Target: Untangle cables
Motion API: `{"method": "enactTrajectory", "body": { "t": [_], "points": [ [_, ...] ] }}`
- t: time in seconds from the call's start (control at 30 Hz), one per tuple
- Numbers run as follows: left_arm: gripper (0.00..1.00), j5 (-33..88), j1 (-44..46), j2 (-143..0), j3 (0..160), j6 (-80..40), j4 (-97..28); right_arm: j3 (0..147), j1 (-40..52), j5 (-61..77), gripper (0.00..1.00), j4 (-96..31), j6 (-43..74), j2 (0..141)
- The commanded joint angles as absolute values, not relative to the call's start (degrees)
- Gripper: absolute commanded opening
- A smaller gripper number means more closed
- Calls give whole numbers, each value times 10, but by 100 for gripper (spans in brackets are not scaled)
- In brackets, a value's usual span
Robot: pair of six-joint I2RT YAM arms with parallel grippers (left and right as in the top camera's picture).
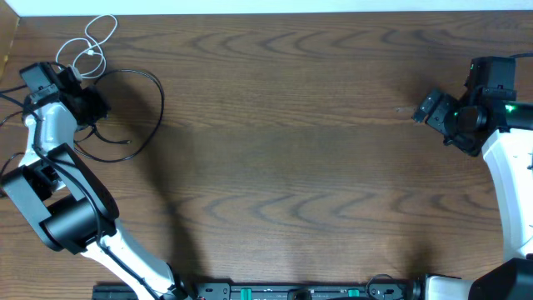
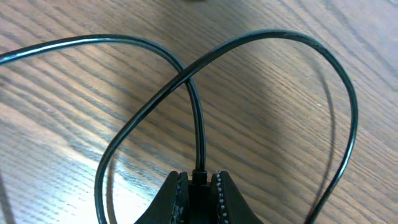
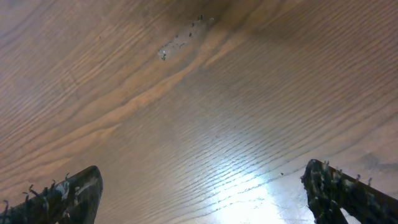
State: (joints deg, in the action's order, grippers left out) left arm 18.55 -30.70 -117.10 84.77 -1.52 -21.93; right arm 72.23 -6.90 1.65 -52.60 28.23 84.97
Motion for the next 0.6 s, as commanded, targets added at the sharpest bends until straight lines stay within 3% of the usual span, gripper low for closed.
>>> {"method": "enactTrajectory", "body": {
  "t": [0.0, 0.23, 0.37, 0.43, 0.57],
  "points": [
    [7, 246, -308, -1165, 846, -7, -213, 724, -71, 10, 99, -525, 278, 844],
    [8, 228, -308, -1165, 846, 4, -212, 724, -71, 10, 99, -525, 278, 844],
    [15, 218, -308, -1165, 846, 4, -213, 724, -71, 10, 99, -525, 278, 844],
    [25, 218, -308, -1165, 846, 4, -211, 724, -71, 10, 99, -525, 278, 844],
    [26, 218, -308, -1165, 846, 4, -205, 724, -71, 10, 99, -525, 278, 844]
  ]
}}
